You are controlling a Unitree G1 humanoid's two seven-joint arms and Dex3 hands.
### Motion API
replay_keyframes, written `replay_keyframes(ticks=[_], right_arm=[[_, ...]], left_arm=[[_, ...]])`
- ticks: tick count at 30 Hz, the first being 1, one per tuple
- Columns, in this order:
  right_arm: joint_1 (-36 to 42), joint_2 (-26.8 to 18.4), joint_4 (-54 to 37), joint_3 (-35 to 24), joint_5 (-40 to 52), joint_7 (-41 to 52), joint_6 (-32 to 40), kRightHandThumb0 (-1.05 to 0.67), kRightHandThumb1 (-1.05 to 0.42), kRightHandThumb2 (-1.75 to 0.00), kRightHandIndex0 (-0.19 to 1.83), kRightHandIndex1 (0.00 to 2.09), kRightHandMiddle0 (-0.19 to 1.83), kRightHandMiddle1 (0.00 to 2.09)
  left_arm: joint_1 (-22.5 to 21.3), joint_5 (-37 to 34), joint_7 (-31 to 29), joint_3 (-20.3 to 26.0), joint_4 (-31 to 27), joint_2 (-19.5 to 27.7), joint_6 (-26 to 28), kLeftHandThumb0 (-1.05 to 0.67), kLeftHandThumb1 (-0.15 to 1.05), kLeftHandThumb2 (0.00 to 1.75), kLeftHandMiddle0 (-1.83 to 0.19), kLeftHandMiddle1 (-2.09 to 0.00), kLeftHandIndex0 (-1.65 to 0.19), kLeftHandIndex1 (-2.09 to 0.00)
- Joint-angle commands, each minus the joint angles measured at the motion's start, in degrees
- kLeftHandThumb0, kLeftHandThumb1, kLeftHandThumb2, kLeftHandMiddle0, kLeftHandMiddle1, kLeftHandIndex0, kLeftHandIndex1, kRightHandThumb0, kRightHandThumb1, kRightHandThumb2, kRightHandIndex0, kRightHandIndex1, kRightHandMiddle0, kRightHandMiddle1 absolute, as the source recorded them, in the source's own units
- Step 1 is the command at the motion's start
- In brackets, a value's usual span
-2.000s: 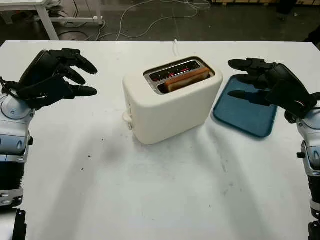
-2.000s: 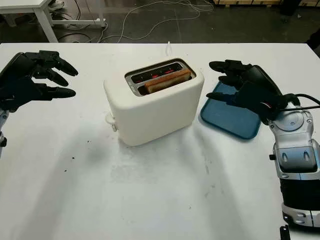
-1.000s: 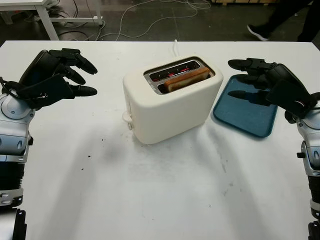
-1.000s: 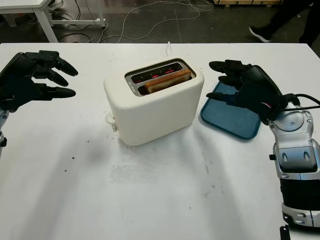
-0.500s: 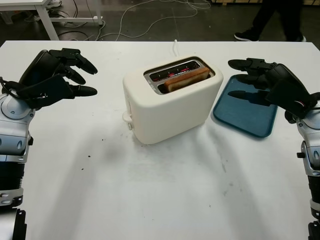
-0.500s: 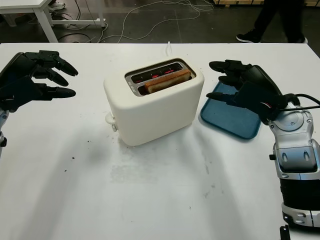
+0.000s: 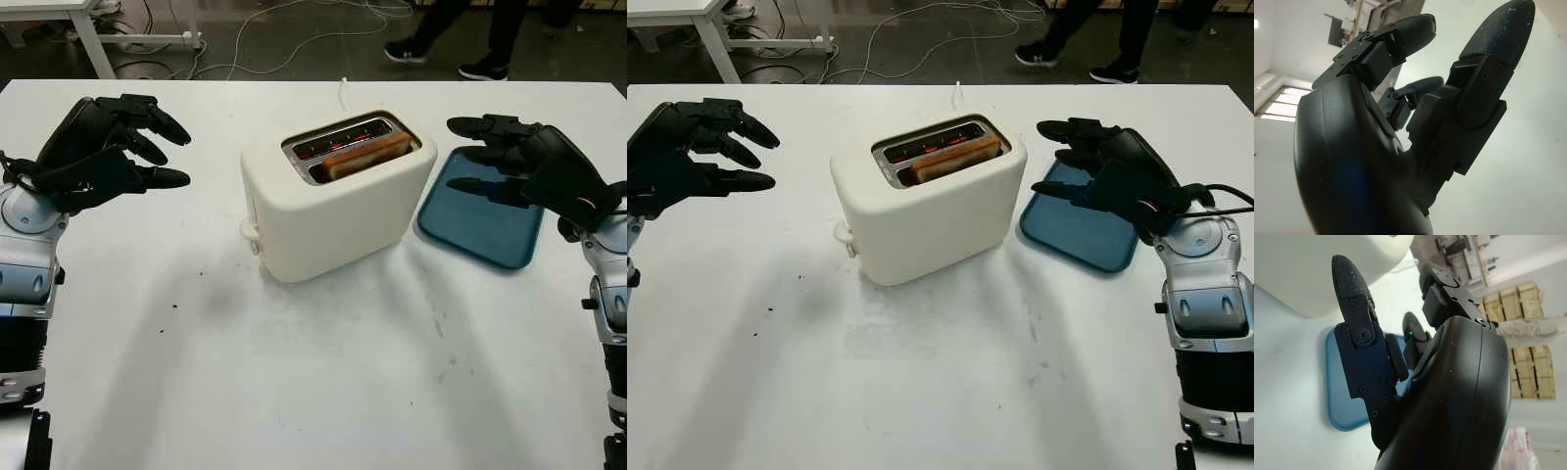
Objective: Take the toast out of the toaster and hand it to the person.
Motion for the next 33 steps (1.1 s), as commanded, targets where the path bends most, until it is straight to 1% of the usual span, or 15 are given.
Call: replay_keyframes(ticks=[1, 13, 22, 27, 33], right_arm=[[-0.55, 0.38, -0.33, 0.06, 0.71, 0.03, -0.22, -0.65, -0.89, 0.0, 0.49, 0.01, 0.44, 0.0], [-0.5, 0.35, 0.43, 0.32, 0.27, -0.27, -1.2, -0.66, -0.89, 0.0, 0.5, 0.02, 0.44, 0.0], [-0.74, 0.47, 0.55, 0.31, 0.56, -0.12, -0.89, -0.65, -0.88, 0.0, 0.5, 0.01, 0.44, 0.0], [-0.73, 0.34, 0.42, 0.22, 0.79, -0.01, -0.96, -0.65, -0.89, 0.0, 0.5, 0.02, 0.44, 0.0], [-0.77, 0.37, 0.73, 0.07, 1.09, 0.09, -1.42, -0.66, -0.89, 0.0, 0.49, 0.01, 0.44, 0.0]], left_arm=[[-0.1, -0.21, 0.16, 0.4, -0.25, 0.5, -0.17, -1.05, 0.71, 0.0, -0.74, -0.92, -0.7, -0.86], [0.19, -0.23, 0.08, 0.45, -0.65, 0.45, 0.64, -1.05, 0.71, 0.0, -0.75, -0.92, -0.71, -0.85], [0.09, -0.17, 0.4, 0.42, -0.14, 0.35, -0.39, -1.05, 0.71, 0.0, -0.76, -0.92, -0.72, -0.85], [-0.14, -0.14, 0.03, 0.28, -0.89, 0.42, 0.98, -1.05, 0.7, 0.0, -0.75, -0.91, -0.71, -0.85], [-0.24, -0.07, 0.2, 0.24, -0.2, 0.51, -0.37, -1.05, 0.71, 0.0, -0.76, -0.91, -0.71, -0.85]])
